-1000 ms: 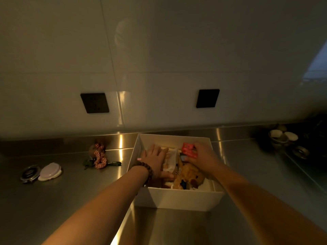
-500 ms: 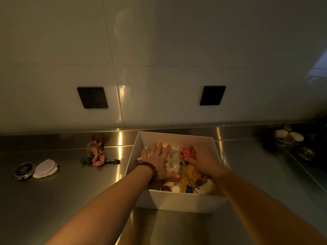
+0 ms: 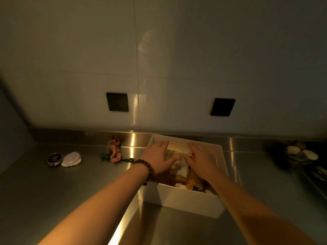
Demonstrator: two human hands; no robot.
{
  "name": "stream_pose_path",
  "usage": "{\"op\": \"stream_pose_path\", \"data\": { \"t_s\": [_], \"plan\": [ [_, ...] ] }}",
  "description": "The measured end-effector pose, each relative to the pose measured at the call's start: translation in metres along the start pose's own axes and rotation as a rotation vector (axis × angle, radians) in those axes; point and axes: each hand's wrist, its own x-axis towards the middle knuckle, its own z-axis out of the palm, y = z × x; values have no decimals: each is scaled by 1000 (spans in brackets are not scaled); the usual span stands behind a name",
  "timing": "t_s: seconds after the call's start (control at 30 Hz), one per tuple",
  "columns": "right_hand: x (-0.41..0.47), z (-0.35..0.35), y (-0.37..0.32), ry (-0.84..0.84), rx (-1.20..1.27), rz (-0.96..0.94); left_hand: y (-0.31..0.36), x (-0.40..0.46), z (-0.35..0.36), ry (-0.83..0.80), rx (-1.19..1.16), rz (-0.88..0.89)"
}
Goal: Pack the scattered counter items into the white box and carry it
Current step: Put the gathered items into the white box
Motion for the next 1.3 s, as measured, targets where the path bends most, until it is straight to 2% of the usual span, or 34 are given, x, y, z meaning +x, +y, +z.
{"op": "stream_pose_path", "data": {
  "t_s": [0.27, 0.4, 0.53, 0.73, 0.97, 1.2, 1.3],
  "plan": [
    [17, 32, -84, -42, 94, -249, -63, -60, -63, 297, 79, -233],
    [25, 65, -143, -45, 107, -346, -116, -102, -77, 300, 110, -371],
    [33, 112, -191, -124, 129, -394, -177, -133, -83, 242, 153, -527],
    [61, 181, -231, -187, 66, -257, -277, -153, -89, 162, 108, -638],
    [99, 244, -236, -175, -36, -70, -368, -134, -83, 126, 148, -621],
    [128, 277, -233, -262, -64, 33, -415, -98, -66, 20, 87, -589],
    [128, 289, -231, -223, -53, 51, -421, -88, -58, -10, 91, -556]
  ]
}}
